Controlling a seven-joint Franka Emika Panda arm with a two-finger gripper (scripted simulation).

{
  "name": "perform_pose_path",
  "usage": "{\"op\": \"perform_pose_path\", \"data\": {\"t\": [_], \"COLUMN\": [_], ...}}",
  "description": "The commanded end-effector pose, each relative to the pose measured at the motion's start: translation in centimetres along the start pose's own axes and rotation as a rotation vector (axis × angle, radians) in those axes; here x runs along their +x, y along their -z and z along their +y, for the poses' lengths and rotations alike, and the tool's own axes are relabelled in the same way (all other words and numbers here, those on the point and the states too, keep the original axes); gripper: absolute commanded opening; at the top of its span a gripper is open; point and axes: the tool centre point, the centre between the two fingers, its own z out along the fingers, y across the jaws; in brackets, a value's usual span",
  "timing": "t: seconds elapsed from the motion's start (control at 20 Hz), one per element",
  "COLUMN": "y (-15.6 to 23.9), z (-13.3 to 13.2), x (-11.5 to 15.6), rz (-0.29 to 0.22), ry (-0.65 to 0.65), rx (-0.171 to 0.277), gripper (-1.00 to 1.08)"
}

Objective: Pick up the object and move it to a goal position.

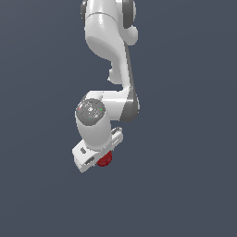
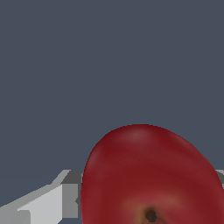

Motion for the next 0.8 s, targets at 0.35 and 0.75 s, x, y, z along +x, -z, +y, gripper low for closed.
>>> {"op": "perform_pose_path", "data": {"t": [0.35,0.75], "y": [1.4,1.7], "z": [3.9,5.0], "x": [-0.1,-0.1], "rz": [0.002,0.002], "ry": [0.001,0.001], "rx": [-0.002,-0.002], "gripper": [-1.00,-1.00]}}
